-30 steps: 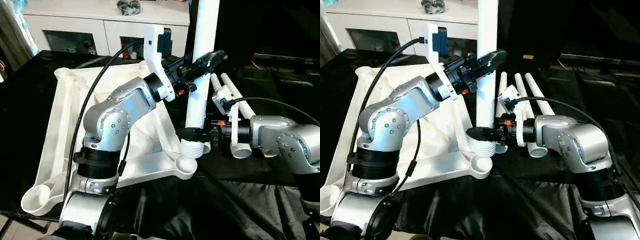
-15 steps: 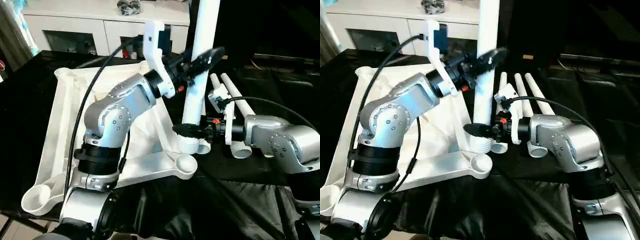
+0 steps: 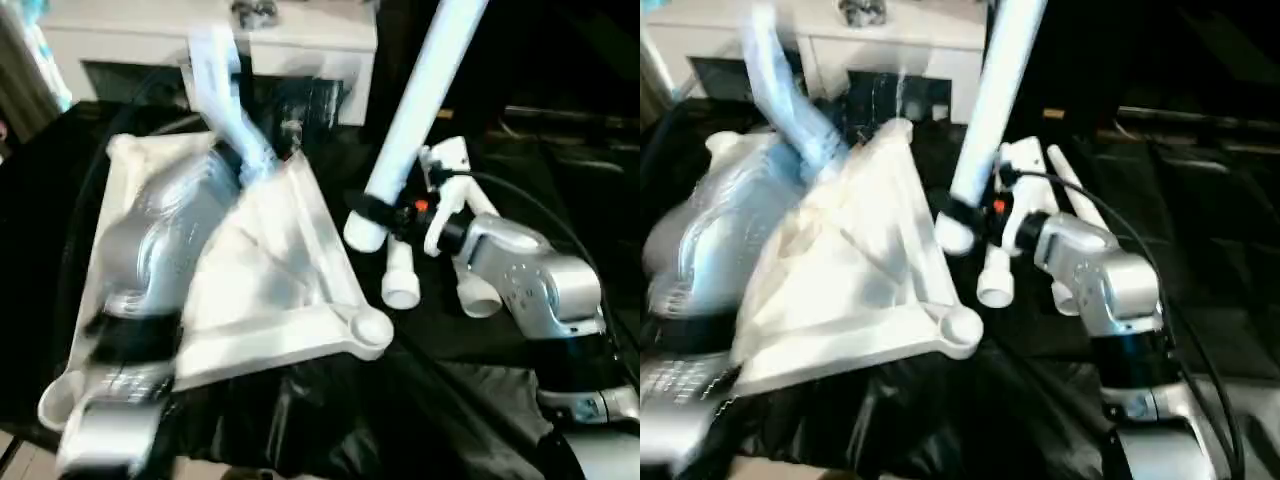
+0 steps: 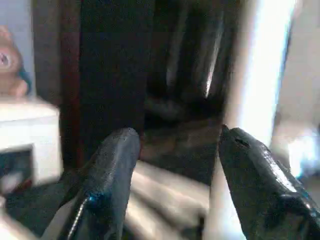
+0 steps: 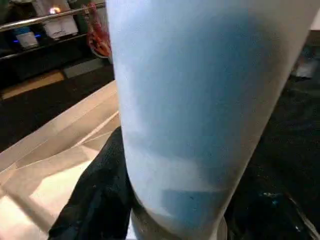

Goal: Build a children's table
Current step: Pick table leg

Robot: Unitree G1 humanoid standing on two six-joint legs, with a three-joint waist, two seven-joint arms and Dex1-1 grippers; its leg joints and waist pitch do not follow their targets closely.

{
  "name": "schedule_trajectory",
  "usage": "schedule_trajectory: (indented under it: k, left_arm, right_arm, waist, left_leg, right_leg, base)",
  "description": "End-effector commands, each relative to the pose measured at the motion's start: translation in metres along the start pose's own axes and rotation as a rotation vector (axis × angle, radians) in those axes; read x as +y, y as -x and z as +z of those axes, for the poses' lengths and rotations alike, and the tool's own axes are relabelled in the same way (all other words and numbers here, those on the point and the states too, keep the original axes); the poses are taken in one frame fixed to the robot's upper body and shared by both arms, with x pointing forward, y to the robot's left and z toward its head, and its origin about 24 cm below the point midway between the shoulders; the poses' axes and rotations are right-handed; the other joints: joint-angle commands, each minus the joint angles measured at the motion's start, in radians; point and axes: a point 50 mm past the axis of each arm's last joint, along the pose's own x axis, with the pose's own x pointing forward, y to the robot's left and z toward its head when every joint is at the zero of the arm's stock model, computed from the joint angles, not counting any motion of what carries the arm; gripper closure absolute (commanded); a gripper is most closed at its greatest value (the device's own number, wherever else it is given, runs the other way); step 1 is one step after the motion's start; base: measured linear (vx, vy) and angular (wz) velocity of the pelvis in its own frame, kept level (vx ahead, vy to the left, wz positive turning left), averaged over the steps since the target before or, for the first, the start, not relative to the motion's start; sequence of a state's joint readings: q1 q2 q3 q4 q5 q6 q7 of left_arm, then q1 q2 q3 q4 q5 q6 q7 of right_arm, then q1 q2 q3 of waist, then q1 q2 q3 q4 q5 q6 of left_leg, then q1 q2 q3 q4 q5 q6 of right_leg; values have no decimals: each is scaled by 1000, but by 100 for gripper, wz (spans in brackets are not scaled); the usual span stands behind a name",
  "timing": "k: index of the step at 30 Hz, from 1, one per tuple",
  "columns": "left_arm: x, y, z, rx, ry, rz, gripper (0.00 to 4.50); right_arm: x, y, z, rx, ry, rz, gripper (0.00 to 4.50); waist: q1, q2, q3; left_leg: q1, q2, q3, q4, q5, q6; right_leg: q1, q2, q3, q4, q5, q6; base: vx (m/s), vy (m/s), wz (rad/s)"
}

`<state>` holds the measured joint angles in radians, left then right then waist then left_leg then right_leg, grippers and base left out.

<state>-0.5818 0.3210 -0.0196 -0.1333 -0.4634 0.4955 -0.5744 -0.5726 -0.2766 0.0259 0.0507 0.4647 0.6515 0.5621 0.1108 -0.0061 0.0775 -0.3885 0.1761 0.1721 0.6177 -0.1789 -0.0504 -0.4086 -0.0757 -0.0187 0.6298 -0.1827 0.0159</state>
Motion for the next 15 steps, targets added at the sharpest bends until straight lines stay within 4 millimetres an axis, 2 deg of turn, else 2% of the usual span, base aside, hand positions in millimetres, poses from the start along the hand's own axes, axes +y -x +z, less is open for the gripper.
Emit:
schedule_trajectory:
  k: [1, 2, 3, 4, 5, 6, 8, 10, 11, 12, 13, 14, 15]
  left_arm:
    - [-14, 5, -16, 73, -89, -92, 157]
    - [-21, 13, -31, 142, -128, -135, 157]
    - [-21, 13, -31, 142, -128, -135, 157]
    - [-25, 18, -39, 173, -149, -170, 157]
    - [-32, 23, -48, 215, -124, -221, 157]
    - [-32, 23, -48, 215, -124, -221, 157]
    - [-43, 33, -62, 288, -74, -322, 157]
    - [-51, 38, -75, 349, -39, -361, 157]
    - [-53, 44, -90, 405, -14, -354, 157]
    - [-53, 44, -90, 406, -14, -354, 157]
    - [-55, 49, -99, 451, 0, -365, 157]
    - [-58, 53, -103, 476, 17, -386, 157]
    - [-60, 54, -104, 491, 17, -395, 157]
  right_arm:
    - [0, 6, 2, -34, 22, -44, 258]
    - [1, 11, 0, -50, 31, -56, 259]
    - [1, 11, 0, -50, 31, -56, 259]
    - [1, 14, -2, -39, 28, -64, 259]
    - [1, 19, -1, -43, 25, -69, 259]
    - [1, 19, -1, -43, 25, -69, 259]
    - [0, 25, -3, -44, 12, -75, 259]
    - [-2, 27, -12, -14, 10, -86, 259]
    - [-2, 26, -19, 5, 17, -97, 259]
    - [-2, 26, -19, 5, 17, -97, 259]
    - [0, 25, -21, 5, 19, -102, 259]
    - [1, 25, -20, -1, 19, -102, 259]
    - [2, 25, -20, -2, 19, -101, 259]
  waist:
    - [-4, 2, -84]
    - [-1, 10, -87]
    - [-2, 9, -87]
    - [1, 9, -88]
    - [-1, 8, -83]
    - [-2, 7, -81]
    - [-7, -4, -68]
    - [-12, 3, -66]
    - [-17, 6, -64]
    - [-19, 5, -69]
    - [-20, 5, -69]
    - [-25, 0, -72]
    - [-29, -15, -74]
  left_leg:
    - [20, 38, -9, -78, -131, -28]
    - [28, 38, -8, -77, -152, -42]
    - [25, 37, -8, -80, -160, -48]
    - [30, 38, -8, -82, -182, -55]
    - [30, 37, -6, -83, -199, -59]
    - [29, 37, -8, -86, -229, -67]
    - [22, 36, -10, -93, -258, -66]
    - [25, 34, -11, -94, -292, -74]
    - [27, 34, -11, -94, -315, -80]
    - [26, 33, -12, -93, -308, -80]
    - [25, 33, -13, -94, -304, -79]
    - [23, 32, -12, -93, -291, -76]
    - [20, 33, -10, -94, -274, -68]
  right_leg:
    - [42, -45, 24, -65, -179, -166]
    - [37, -44, 24, -68, -179, -159]
    - [37, -42, 25, -64, -168, -157]
    - [35, -42, 25, -67, -177, -160]
    - [31, -42, 26, -68, -190, -163]
    - [33, -43, 27, -69, -220, -164]
    - [33, -46, 29, -73, -286, -147]
    - [29, -47, 30, -79, -349, -129]
    - [26, -48, 32, -85, -372, -124]
    - [30, -48, 32, -86, -368, -122]
    - [30, -48, 31, -86, -362, -122]
    - [32, -46, 31, -84, -350, -122]
    - [35, -46, 31, -85, -346, -123]
  base:
    - [0, 0, 0]
    - [0, 0, 0]
    - [0, 0, 0]
    - [0, 0, 0]
    - [0, 0, 0]
    - [0, 0, 0]
    - [0, 0, 0]
    - [0, 0, 0]
    - [0, 0, 0]
    - [0, 0, 0]
    - [0, 0, 0]
    - [0, 0, 0]
    - [0, 0, 0]
